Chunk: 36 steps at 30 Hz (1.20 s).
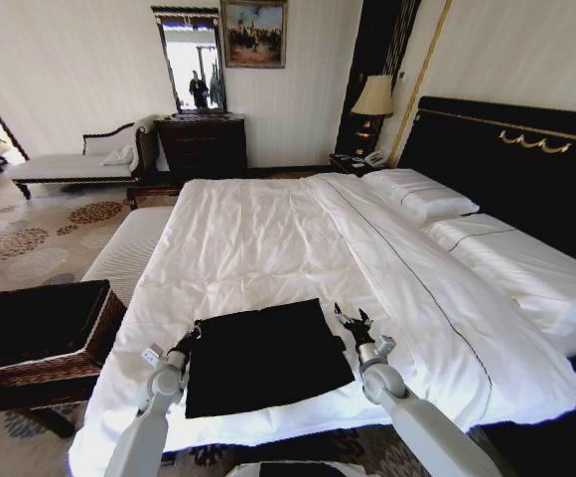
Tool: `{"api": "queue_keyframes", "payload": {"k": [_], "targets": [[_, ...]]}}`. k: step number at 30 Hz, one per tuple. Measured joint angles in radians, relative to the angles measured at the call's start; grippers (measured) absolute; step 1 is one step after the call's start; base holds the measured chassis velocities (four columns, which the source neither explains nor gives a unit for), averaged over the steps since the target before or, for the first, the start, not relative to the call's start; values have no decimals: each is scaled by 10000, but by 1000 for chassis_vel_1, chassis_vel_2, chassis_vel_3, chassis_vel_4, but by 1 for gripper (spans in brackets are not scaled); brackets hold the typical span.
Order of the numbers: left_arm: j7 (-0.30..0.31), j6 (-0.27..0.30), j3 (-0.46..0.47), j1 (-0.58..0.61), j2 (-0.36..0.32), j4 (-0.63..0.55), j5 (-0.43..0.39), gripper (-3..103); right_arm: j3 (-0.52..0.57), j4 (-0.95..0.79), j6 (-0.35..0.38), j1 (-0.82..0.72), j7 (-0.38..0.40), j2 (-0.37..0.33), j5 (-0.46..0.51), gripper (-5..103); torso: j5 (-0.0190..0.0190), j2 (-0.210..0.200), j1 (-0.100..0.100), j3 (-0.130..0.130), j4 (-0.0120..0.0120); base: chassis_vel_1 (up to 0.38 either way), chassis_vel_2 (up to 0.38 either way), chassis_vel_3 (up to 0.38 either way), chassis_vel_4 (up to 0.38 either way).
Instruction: Fold the clothes on the bed and place them into the basket.
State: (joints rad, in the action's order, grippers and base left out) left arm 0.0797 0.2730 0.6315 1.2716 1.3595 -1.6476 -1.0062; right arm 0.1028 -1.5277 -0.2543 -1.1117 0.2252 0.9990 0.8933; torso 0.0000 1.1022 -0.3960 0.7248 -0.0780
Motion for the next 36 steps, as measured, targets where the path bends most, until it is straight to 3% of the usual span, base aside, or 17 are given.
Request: {"api": "queue_keyframes", "payload": {"k": [1,2,5,16,30,32,36], "targets": [[2,-11,57,-15,-17,-58,-55,0,-41,219,-61,141,-594,1,335,100,-1,0,0,0,0,0,0,0,0],[2,-11,57,-15,-17,-58,-55,0,-41,219,-61,141,-594,1,335,100,-1,0,0,0,0,0,0,0,0],[56,-34,243,-56,-115,-190,-220,0,-239,1001,-132,663,-2143,55,1102,100,-1,-1,0,0,0,0,0,0,0],[89,-74,346,78,-248,-464,-312,0,-593,2164,522,1519,-4033,442,2417,100,-1,0,-1,0,0,0,0,0,0],[114,-77,273,184,-377,-768,-339,0,-869,2835,1130,1925,-4932,713,3235,103,-1,0,0,-1,1,0,0,0,0],[121,-78,235,185,-373,-776,-335,0,-982,2985,1161,2019,-4958,805,3257,89,-1,0,0,-1,2,0,0,0,0],[126,-77,216,163,-370,-749,-330,0,-1144,3172,1162,2138,-4950,934,3183,79,-1,0,-1,-1,1,0,0,0,0]]}}
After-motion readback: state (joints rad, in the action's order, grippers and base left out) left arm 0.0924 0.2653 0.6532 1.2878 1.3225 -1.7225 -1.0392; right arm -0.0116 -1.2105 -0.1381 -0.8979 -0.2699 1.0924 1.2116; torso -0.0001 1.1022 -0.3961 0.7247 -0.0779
